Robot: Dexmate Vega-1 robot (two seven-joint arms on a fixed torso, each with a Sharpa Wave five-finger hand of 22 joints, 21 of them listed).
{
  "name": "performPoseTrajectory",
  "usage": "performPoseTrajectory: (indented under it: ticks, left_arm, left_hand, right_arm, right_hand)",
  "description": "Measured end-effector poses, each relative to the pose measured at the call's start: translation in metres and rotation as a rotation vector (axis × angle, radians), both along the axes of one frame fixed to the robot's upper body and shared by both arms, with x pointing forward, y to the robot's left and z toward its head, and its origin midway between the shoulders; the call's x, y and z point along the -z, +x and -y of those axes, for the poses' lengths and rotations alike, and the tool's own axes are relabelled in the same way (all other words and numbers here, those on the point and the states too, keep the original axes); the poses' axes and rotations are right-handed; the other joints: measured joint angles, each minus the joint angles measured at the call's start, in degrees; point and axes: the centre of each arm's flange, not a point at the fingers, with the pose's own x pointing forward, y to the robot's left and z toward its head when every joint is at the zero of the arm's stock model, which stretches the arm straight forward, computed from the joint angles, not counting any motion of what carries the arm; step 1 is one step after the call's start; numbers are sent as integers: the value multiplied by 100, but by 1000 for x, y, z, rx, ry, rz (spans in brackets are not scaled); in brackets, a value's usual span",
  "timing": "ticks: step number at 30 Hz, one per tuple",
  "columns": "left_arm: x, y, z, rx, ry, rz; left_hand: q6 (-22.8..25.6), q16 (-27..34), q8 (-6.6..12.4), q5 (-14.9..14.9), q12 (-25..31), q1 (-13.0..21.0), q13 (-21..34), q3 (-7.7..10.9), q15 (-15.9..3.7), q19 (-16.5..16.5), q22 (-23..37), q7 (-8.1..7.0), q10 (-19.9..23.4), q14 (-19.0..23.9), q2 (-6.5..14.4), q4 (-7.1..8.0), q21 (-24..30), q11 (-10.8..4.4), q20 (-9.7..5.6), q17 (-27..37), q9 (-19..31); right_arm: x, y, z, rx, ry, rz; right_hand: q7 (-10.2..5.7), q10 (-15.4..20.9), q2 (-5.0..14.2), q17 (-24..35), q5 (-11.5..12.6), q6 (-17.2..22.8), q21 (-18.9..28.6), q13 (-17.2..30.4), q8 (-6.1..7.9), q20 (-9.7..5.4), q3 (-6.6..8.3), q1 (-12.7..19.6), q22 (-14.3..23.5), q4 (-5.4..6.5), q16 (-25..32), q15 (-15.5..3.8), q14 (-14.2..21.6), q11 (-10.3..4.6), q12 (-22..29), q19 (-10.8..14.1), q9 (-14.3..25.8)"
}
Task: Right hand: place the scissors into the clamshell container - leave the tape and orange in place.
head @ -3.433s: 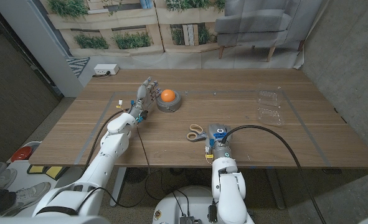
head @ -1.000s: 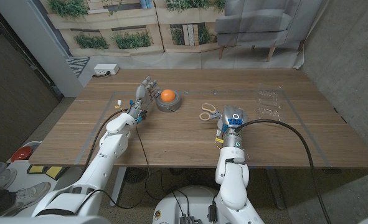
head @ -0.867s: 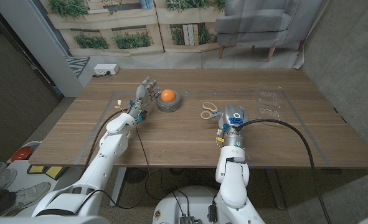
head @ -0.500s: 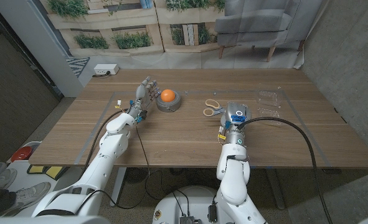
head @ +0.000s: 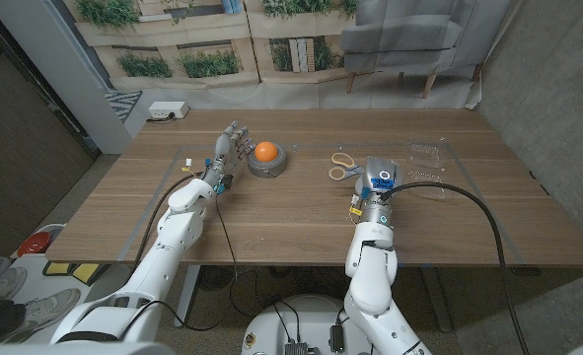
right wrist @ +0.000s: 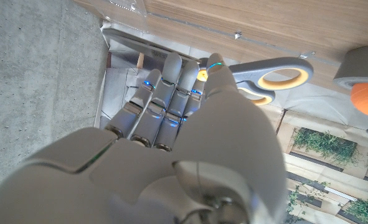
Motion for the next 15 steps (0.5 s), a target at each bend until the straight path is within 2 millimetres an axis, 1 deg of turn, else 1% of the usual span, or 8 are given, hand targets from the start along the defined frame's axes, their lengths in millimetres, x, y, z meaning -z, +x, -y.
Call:
performPoseTrajectory:
  ticks: [10,12,15]
  left_arm:
    - [-1,1,-1,-3,0,1]
    - [-1,1,-1,-4,0,1]
    - [-1,1,-1,-5,0,1]
  left_hand:
    - [0,0,0,0,0,0,0,0,0,0,0,0,0,0,0,0,0,0,0,0,0]
    - [0,0,0,0,0,0,0,0,0,0,0,0,0,0,0,0,0,0,0,0,0]
    - [0,0,0,0,0,0,0,0,0,0,0,0,0,0,0,0,0,0,0,0,0]
  right_arm:
    - [-6,6,8,23,8,15]
    - [-7,6,9,27,9,18]
    - [-10,9,12,34,11,23]
  right_hand:
    - [0,-1,0,0,-19,0,40,31,0,0,0,0,0,0,1,9,8,0,0,0,0]
    - [0,-1,0,13,-20,0,40,31,0,0,21,0,0,-21,1,9,8,0,0,0,0]
    - [0,-1,0,26,-20,0,40,46,0,0,22,0,0,-22,1,10,8,0,0,0,0]
